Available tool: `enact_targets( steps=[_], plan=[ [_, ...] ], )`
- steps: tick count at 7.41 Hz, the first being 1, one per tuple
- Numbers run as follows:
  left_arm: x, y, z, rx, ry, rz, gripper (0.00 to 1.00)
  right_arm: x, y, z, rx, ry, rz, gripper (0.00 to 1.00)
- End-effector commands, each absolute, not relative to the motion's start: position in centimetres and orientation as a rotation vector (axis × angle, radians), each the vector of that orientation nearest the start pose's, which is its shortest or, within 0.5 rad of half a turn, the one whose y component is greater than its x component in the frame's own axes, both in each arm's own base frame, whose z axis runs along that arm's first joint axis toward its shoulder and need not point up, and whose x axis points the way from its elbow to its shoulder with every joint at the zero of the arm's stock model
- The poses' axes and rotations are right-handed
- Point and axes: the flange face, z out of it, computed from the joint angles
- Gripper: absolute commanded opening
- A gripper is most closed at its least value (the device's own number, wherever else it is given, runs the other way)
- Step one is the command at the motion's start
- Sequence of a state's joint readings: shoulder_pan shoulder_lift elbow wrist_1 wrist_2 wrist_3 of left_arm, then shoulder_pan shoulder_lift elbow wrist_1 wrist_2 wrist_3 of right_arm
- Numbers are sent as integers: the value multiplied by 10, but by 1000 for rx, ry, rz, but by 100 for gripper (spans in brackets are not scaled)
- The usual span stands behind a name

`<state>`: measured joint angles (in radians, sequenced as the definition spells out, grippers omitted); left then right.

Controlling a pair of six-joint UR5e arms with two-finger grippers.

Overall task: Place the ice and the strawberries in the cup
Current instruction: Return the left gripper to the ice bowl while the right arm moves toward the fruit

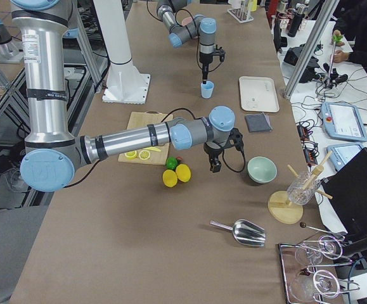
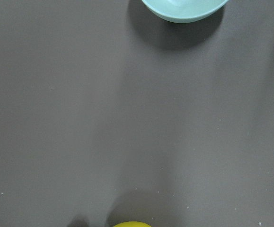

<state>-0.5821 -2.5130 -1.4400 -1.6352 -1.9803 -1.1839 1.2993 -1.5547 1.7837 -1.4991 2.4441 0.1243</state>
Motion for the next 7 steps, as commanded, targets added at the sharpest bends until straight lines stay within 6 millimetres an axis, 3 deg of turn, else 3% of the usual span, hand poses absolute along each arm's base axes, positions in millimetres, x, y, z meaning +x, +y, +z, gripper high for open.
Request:
enact_targets(
  steps=[1,2,4,5,6,7],
  plan=[
    [497,-518,146,150,936,9,97,-79,-496,531,101,-912,-268,100],
    [452,-528,192,209,896,78,97,-80,-496,530,101,-915,-267,100],
    [374,-559,259,166,879,58,97,-81,-498,518,116,-923,-265,100],
    [342,-554,291,163,859,35,97,-90,-495,504,122,-930,-271,100],
    [299,-548,329,191,820,69,97,-105,-490,475,139,-944,-280,100],
    [262,-541,358,210,788,95,97,-110,-485,463,143,-950,-276,100]
  ],
)
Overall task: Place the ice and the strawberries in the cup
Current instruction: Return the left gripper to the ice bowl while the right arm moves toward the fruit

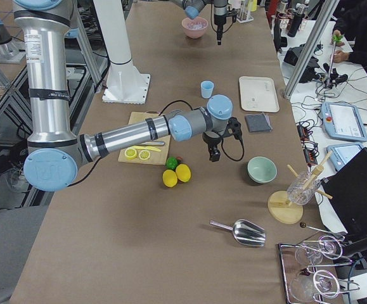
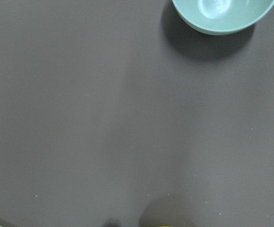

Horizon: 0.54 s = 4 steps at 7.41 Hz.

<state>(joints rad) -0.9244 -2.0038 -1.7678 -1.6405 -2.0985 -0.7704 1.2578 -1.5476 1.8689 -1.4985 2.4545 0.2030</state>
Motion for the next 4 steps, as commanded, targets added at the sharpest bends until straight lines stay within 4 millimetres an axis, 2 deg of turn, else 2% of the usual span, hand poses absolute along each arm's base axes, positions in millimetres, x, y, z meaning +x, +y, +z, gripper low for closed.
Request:
enact_targets(
  steps=[1,2,3,4],
  plan=[
    [232,-522,381,253,758,195,97,-110,-484,464,147,-942,-282,100],
    [199,-501,398,284,736,245,97,-108,-483,467,149,-939,-289,100],
    [188,-481,414,298,735,279,97,-107,-480,469,154,-937,-305,100],
    [176,-461,447,326,748,289,97,-108,-480,473,154,-935,-317,100]
  ],
)
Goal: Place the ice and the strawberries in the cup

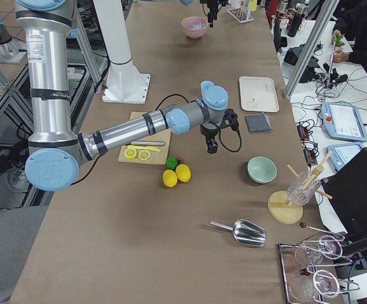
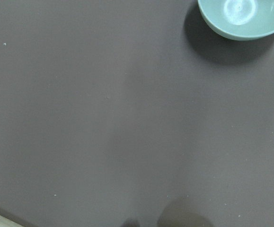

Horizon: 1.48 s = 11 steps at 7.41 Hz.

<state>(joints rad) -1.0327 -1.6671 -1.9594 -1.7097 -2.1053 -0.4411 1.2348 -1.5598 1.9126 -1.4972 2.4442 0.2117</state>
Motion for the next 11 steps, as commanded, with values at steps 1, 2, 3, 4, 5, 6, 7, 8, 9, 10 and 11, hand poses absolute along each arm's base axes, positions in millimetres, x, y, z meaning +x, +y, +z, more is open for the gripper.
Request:
enact_targets(
  steps=[1,2,3,4,5,6,7,8,9,10,11],
  plan=[
    [162,-437,486,314,751,276,97,-107,-476,478,148,-934,-323,100],
    [128,-428,512,227,783,152,97,-105,-474,480,146,-935,-321,100],
    [105,-424,528,98,853,-43,97,-104,-470,481,158,-937,-326,100],
    [82,-416,540,26,880,-185,97,-101,-462,488,181,-947,-336,100],
    [70,-403,554,-24,878,-320,97,-100,-458,492,187,-948,-339,100],
    [69,-399,564,-34,929,-466,97,-99,-455,495,179,-948,-336,100],
    [70,-399,574,-56,1007,-626,97,-99,-453,497,176,-950,-337,100],
    [73,-400,581,-72,1027,-688,97,-98,-450,497,185,-954,-340,100],
    [74,-405,588,-56,1005,-710,97,-96,-447,495,186,-954,-341,100],
    [85,-404,595,-75,996,-709,97,-93,-440,495,187,-954,-340,100],
    [91,-404,595,-87,996,-760,97,-93,-435,498,179,-954,-338,100]
  ],
)
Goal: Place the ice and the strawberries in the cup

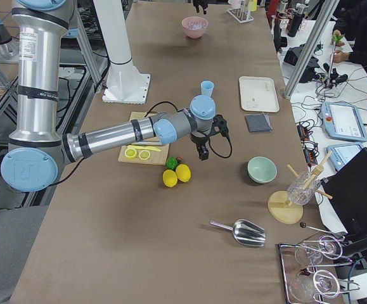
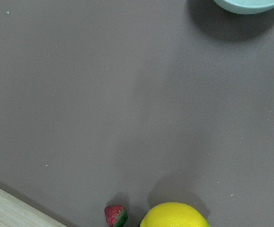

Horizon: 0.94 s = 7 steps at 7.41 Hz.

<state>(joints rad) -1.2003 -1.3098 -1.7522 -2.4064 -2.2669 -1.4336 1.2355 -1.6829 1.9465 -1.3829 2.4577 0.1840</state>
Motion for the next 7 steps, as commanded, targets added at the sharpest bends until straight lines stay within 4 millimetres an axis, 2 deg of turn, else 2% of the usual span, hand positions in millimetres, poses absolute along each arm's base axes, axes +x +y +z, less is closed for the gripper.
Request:
enact_targets(
  steps=[1,4,7],
  plan=[
    [111,-404,589,-99,1006,-798,97,-92,-433,498,182,-953,-339,100],
    [125,-395,594,-153,981,-886,97,-89,-427,503,196,-955,-345,100],
    [138,-389,611,-149,930,-911,88,-86,-418,510,205,-959,-349,100]
  ],
)
